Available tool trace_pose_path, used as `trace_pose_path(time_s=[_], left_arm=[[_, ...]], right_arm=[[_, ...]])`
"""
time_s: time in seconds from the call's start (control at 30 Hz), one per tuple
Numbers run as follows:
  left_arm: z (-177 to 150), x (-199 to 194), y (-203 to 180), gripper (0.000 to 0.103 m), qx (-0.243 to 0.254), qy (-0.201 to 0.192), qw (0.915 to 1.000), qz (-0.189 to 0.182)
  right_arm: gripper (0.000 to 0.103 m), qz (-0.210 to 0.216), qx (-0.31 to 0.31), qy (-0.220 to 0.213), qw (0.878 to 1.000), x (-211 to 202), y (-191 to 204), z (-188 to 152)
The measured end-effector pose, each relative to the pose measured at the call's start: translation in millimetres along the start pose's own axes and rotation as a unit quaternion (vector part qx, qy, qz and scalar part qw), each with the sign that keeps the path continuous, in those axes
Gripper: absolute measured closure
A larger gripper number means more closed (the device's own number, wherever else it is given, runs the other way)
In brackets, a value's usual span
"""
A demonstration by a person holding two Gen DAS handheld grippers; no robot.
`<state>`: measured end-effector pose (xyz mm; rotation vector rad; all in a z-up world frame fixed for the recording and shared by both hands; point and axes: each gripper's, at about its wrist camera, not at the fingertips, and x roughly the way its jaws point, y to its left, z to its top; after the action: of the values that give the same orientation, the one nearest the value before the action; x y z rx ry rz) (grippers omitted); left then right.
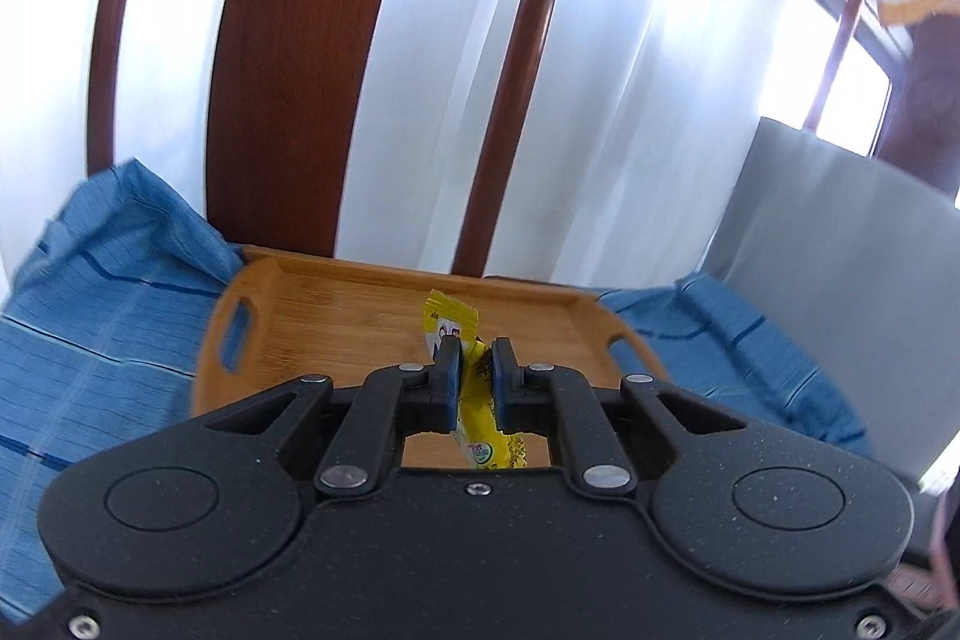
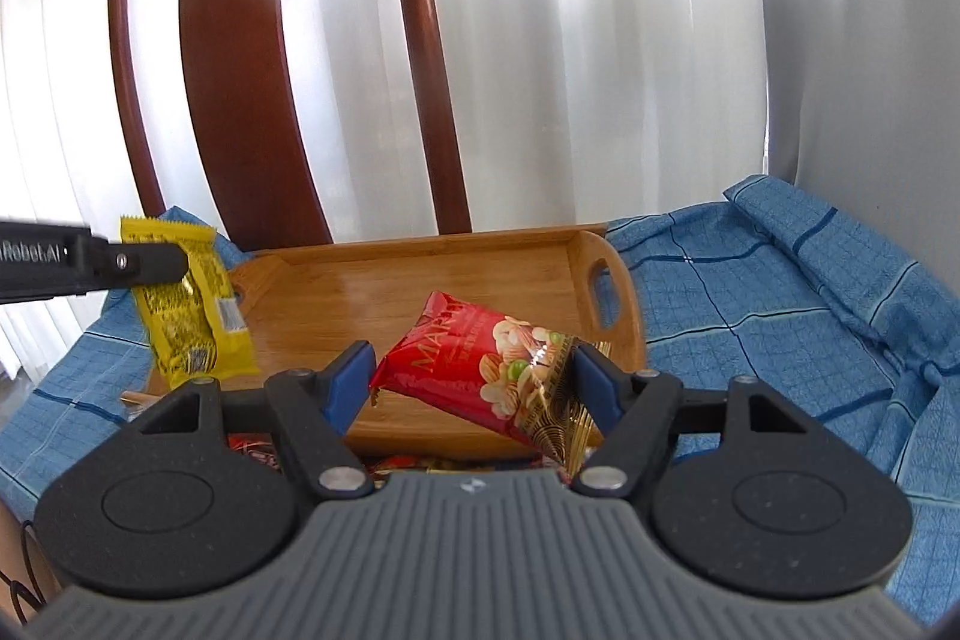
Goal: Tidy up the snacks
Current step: 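Lift both packets and lower them into the bamboo tray, opening both grippers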
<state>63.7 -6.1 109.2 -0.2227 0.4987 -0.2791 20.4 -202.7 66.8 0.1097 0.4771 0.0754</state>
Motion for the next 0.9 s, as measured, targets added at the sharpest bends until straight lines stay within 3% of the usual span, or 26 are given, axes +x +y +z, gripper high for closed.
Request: trace_pose_path(time_s=[0.37,0.6,0.9], left_arm=[[-10.4,56.4,8.2,0.093,-0.08,-0.003,0.9962,-0.035],[-36.3,84.1,18.2,0.093,-0.11,0.023,0.9935,-0.019],[-52.1,88.6,24.8,0.092,-0.123,0.046,0.9913,-0.011]], right_arm=[[0.03,0.003,-0.039,0.02,0.999,34.1,-7.4,3.2],[0.03,0.011,-0.066,0.049,0.997,56.2,-10.5,-1.5],[0.03,0.026,-0.087,0.049,0.995,65.5,-6.6,-4.8]])
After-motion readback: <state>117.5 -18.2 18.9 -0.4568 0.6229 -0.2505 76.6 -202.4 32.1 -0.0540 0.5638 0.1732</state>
